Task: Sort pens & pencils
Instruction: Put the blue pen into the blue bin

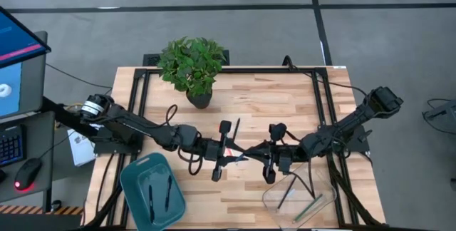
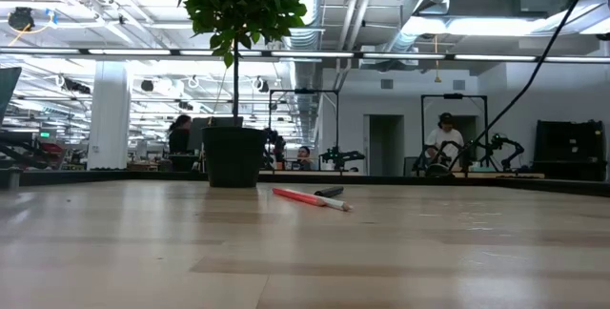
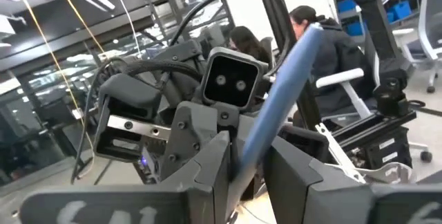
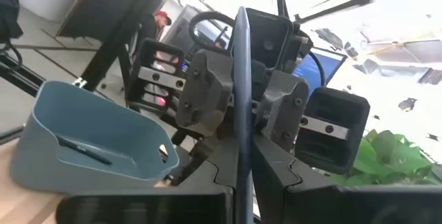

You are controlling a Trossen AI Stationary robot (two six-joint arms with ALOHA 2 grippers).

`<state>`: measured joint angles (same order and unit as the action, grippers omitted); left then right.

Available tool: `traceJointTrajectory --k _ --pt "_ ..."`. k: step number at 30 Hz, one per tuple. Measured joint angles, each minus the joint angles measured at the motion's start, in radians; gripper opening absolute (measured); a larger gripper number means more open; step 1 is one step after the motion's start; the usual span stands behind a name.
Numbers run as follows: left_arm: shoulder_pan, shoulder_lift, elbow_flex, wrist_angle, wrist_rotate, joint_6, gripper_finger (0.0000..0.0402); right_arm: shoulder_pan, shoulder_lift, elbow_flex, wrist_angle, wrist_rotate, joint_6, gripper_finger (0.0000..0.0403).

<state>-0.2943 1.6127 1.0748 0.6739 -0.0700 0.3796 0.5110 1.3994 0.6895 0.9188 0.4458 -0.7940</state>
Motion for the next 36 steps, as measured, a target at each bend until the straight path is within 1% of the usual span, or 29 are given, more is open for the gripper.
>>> traceJointTrajectory --k 3,5,11,16,19,21,26,30,33,36 --pt "-0.002 -0.001 0.0 -0.005 0.0 0.002 0.0069 -0.001 0.0 0.0 0.002 -0.001 0.0 0.0045" --pt "-0.002 -0.002 0.0 -0.005 0.0 0.006 0.0062 -0.001 0.0 0.0 0.002 -0.002 0.0 0.0044" --pt "-0.002 -0.002 0.0 -0.003 0.0 0.022 0.0018 -0.001 0.0 0.0 0.002 -0.008 0.001 0.0037" --pt "-0.002 -0.002 -0.001 0.003 0.002 0.028 0.0017 -0.001 -0.001 0.0 0.003 -0.008 0.001 0.0016" --pt "-0.002 -0.002 -0.002 0.004 0.002 0.032 0.0018 -0.001 -0.001 0.0 0.003 -0.007 0.0 0.0013" --pt "-0.002 -0.002 -0.002 0.004 0.002 0.043 0.0018 -0.001 -0.001 0.0 0.003 -0.007 0.0 0.002" --pt "-0.002 -0.002 -0.002 0.002 0.003 0.046 0.0018 0.0 -0.001 0.001 -0.008 -0.003 0.001 0.0055" --pt "-0.002 -0.002 -0.002 -0.009 0.003 0.047 0.0018 0.001 -0.001 0.002 -0.032 0.001 0.0 0.0064" --pt "-0.002 -0.001 -0.002 -0.01 0.0 0.047 0.0018 0.015 -0.001 0.002 -0.04 0.037 -0.005 0.0065" --pt "-0.002 -0.001 -0.002 -0.01 -0.023 0.049 0.0018 0.044 -0.001 0.002 -0.044 0.142 -0.047 0.0065"
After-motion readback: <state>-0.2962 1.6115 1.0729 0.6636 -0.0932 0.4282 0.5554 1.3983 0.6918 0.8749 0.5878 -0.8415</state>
